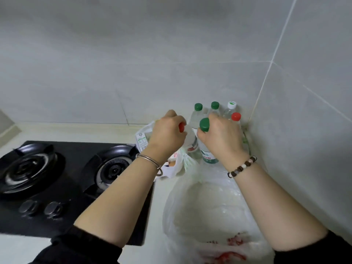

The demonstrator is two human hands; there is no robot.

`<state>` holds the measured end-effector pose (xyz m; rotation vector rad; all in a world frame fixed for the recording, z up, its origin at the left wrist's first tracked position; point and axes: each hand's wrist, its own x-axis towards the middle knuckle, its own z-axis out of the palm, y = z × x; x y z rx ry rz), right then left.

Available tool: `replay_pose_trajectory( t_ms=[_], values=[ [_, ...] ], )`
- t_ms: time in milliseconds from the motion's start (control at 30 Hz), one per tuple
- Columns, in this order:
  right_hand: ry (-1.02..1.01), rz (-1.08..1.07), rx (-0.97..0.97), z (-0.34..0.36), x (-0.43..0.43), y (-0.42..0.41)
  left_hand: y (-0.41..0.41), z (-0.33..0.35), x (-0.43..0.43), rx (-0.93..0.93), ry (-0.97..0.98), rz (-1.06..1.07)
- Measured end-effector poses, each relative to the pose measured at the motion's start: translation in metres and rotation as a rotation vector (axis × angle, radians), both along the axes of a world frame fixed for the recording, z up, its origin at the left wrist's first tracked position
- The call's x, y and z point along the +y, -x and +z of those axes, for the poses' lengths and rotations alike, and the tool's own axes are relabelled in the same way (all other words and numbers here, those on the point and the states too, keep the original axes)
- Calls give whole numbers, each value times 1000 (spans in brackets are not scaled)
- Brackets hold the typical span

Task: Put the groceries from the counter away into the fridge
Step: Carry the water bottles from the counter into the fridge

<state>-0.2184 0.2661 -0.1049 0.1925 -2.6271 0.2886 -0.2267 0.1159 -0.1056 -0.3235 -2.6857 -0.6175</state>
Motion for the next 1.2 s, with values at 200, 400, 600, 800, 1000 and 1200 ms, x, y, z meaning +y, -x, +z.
replay_pose_trajectory(
  t_ms=[200,400,600,800,1000,1200],
  values=[
    [72,244,43,20,-82,-39,-85,36,-73,119,-7,201],
    [125,546,39,37,-178,-120,-206,53,-152,163,52,500],
    [134,888,-43,33,-272,-237,-367,55,-213,73,85,812],
    [25,1259,-90,17,-344,-382,-532,34,-242,-30,54,1172],
    [-67,1642,-132,-3,-387,-521,-681,18,-235,-83,-5,1567],
    [-175,1995,-141,-25,-409,-650,-805,-1,-195,-178,-81,1931]
  ],
)
